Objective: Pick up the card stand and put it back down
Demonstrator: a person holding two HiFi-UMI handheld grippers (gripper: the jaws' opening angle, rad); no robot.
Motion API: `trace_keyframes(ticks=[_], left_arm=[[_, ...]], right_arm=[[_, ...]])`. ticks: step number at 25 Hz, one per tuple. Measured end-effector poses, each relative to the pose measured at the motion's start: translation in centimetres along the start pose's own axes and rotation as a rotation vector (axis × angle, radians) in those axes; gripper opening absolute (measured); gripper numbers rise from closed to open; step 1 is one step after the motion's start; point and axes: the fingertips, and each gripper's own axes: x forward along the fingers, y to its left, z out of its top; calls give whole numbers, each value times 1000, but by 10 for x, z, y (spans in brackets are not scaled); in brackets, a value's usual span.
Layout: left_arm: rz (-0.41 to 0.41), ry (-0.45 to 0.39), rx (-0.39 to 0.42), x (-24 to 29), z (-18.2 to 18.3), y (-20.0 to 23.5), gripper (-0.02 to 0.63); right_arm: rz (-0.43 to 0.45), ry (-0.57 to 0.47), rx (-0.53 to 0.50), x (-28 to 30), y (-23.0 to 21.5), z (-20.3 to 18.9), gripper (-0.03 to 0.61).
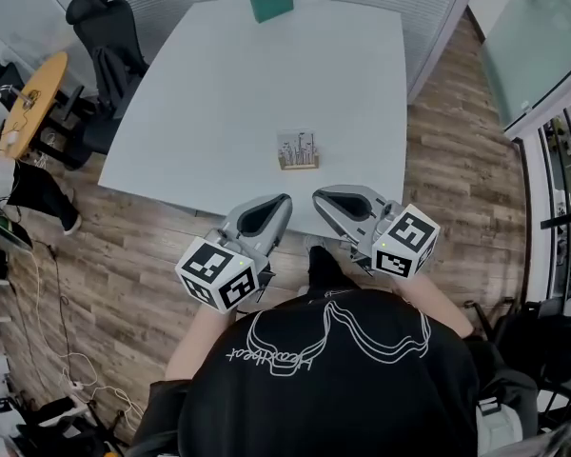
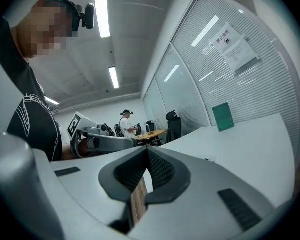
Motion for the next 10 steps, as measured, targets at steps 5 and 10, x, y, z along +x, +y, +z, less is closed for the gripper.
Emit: trace_keyframes(ticks=[5,10], left_arm=[[-5,-4,-5,-5,-3,0,15],[-5,-2,-10,-9,-5,0,15]], right_arm=[[-15,8,7,1,3,-5,8],[-9,5,25,1,7,-7,8]])
